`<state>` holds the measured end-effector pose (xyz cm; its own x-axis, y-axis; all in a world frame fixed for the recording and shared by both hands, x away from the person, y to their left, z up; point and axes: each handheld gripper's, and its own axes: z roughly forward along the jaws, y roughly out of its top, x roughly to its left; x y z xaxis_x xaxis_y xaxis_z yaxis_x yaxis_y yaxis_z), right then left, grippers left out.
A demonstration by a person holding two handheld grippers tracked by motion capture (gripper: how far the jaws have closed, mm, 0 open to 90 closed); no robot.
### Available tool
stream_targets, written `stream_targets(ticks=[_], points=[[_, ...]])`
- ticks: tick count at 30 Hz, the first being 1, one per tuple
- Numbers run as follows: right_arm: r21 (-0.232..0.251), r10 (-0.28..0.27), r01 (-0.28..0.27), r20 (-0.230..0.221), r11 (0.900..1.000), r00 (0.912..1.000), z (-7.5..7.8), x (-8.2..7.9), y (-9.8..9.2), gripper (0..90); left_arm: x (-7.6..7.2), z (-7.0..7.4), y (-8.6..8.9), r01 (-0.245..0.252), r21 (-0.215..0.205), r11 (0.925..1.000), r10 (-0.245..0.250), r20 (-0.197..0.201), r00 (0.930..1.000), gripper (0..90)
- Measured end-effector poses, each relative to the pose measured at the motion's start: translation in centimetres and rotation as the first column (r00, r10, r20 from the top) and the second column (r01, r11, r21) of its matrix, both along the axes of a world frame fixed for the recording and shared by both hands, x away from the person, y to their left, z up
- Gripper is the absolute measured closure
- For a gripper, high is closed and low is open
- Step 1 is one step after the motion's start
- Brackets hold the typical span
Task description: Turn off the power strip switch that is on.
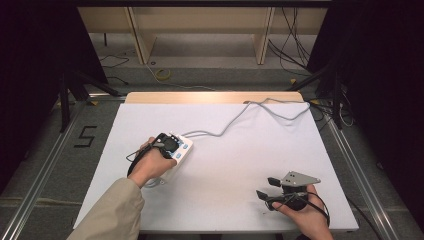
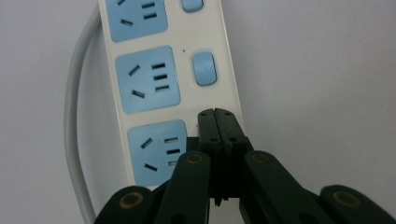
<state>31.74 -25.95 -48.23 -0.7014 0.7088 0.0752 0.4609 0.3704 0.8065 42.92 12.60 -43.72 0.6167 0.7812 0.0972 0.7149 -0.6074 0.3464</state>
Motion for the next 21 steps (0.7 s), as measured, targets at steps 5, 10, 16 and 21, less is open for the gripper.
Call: stream_targets(ticks=[5,10,16,21], points=[[-0.003,-0.001,0.001,-0.002,1.0,1.0,-0.01,0.02,0.0,35.5,-0.18,-0.06,-0.06,-0.006,0.0,1.0,0.006,0.014,0.9999,89.9],[-0.003,0.0,0.0,-0.003,1.0,1.0,0.0,0.0,0.02,35.5,-0.15,-0.03,0.07,-0.007,-0.004,1.0,0.007,0.008,0.9999,89.9],[-0.001,0.0,0.0,-0.002,1.0,1.0,-0.01,0.01,0.01,35.5,-0.19,-0.05,-0.03,-0.01,-0.002,0.9999,0.01,0.014,0.9999,89.9],[-0.001,0.0,0.0,-0.004,1.0,1.0,0.0,0.02,-0.01,35.5,-0.28,-0.03,-0.08,-0.003,0.008,1.0,0.002,0.02,0.9998,89.9]])
